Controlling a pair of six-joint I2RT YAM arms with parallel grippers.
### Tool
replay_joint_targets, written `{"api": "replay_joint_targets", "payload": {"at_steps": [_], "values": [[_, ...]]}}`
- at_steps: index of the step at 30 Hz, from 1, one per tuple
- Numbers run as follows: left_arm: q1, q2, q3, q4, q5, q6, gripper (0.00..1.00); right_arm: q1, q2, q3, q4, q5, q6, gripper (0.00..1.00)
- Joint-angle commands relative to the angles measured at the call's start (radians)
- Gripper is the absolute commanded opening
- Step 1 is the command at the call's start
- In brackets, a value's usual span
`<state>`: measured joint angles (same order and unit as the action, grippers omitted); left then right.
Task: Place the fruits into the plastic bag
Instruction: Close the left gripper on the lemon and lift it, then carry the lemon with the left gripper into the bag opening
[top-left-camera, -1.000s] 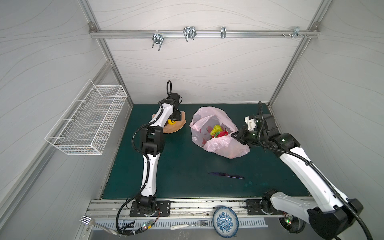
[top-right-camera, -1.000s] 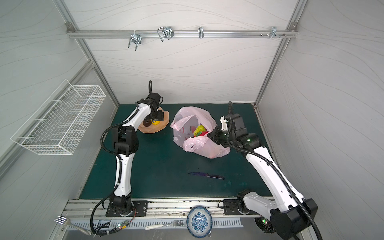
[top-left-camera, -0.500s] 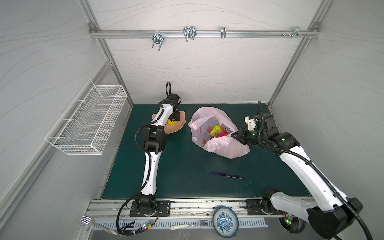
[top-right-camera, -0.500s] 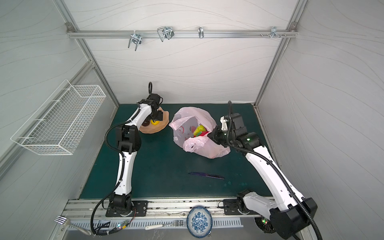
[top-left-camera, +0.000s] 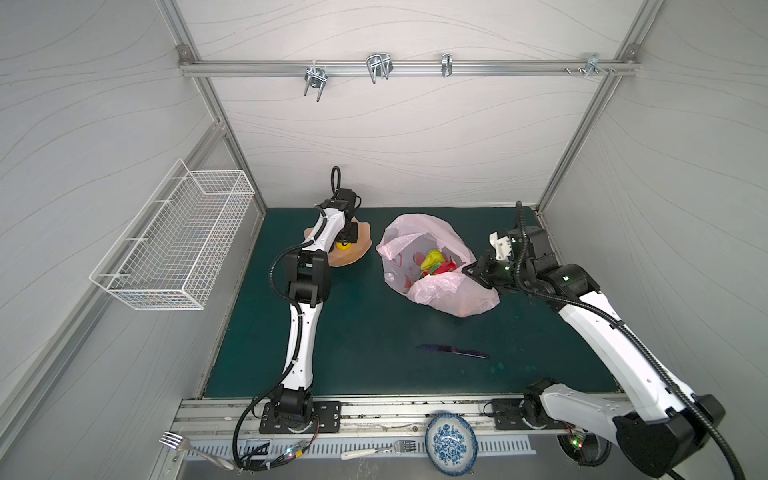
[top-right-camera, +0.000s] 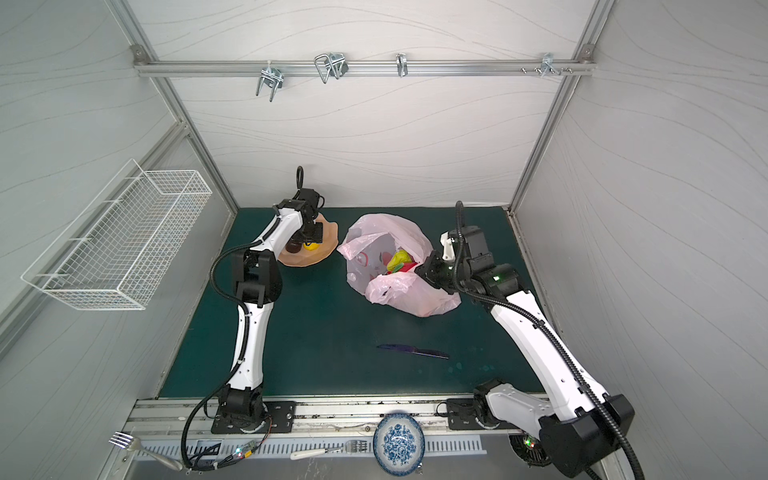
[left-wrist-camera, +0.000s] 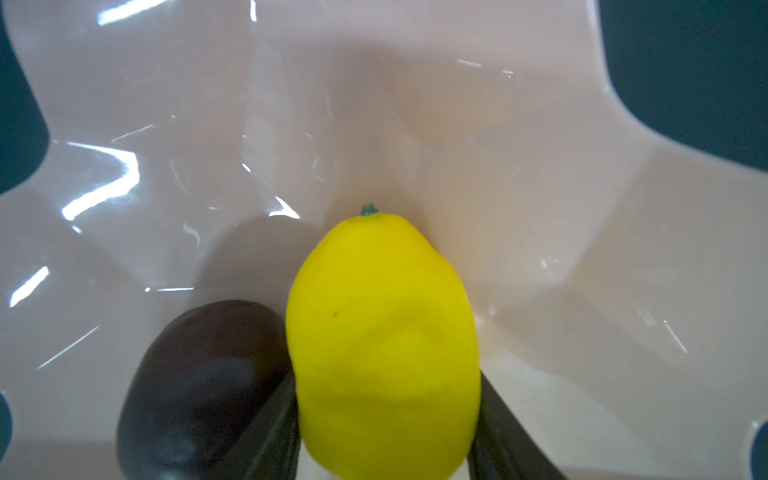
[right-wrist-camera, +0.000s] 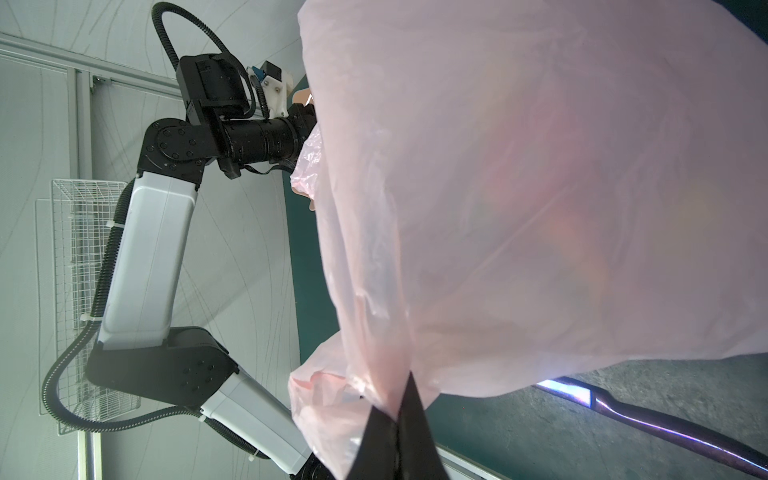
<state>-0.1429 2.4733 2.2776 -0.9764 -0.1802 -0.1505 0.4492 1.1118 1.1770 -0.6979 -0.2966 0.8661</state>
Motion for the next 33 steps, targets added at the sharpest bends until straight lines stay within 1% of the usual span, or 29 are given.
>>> {"api": "replay_joint_targets", "payload": {"at_steps": [1,6,10,16,20,24,26,30,33], "values": [[0.006,-0.103,-0.036,0.026,0.009,0.002,0.40,-0.007,-0.006,0.020,-0.020,0.006,-0.007,0.00],[0.008,-0.229,-0.133,0.082,0.020,0.002,0.35,-0.007,-0.007,0.020,-0.012,0.005,-0.004,0.00],[0.010,-0.305,-0.177,0.096,0.041,0.001,0.32,-0.007,-0.010,0.014,-0.009,0.001,-0.003,0.00],[0.010,-0.437,-0.284,0.147,0.091,0.003,0.31,-0.007,-0.018,0.012,-0.003,0.002,-0.003,0.00],[0.011,-0.539,-0.384,0.186,0.134,0.014,0.30,-0.007,-0.023,0.004,-0.001,0.000,0.000,0.00],[0.008,-0.674,-0.554,0.257,0.187,0.027,0.28,-0.007,-0.027,0.005,0.000,-0.002,-0.002,0.00],[0.000,-0.741,-0.636,0.296,0.230,0.052,0.27,-0.007,-0.030,0.004,0.000,-0.003,-0.001,0.00],[-0.053,-0.905,-0.855,0.398,0.272,0.129,0.27,-0.007,-0.035,0.001,0.003,-0.006,0.001,0.00],[-0.082,-1.023,-0.995,0.452,0.301,0.140,0.24,-0.007,-0.035,-0.001,0.002,-0.009,0.001,0.00]]}}
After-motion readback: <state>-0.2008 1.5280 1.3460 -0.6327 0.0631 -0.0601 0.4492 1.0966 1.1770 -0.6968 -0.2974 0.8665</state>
